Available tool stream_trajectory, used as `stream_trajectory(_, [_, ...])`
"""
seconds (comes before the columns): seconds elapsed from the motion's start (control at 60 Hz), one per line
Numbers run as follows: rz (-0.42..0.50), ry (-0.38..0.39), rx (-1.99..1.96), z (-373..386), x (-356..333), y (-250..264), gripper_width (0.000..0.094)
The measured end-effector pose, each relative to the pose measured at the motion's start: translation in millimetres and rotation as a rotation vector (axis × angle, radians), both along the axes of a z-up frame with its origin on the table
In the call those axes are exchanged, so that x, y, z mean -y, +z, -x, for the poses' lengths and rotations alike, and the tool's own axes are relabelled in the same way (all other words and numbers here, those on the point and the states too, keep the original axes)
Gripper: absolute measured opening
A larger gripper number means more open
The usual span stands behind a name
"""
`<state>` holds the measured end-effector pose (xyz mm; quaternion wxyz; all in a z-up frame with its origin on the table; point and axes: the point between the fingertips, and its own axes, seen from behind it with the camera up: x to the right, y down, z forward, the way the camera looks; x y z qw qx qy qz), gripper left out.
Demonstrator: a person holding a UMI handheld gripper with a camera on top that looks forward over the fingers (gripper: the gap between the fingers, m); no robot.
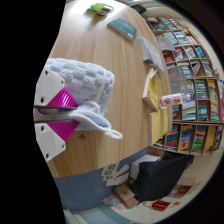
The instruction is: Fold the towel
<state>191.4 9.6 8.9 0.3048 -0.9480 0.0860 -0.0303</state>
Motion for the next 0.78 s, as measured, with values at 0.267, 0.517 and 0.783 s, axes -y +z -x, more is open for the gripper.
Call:
stream_trajectory(0.267, [-0.066,-0.022,0.093,-7.1,19.1,62.5,0.0848])
stream_trajectory(0.517, [-0.121,-0.050,0.092,38.3,103.7,138.4,0.0845])
stream_trajectory(0.783, [-0.167,-0.090,-0.069,110.0,186.8,184.1,0.0842])
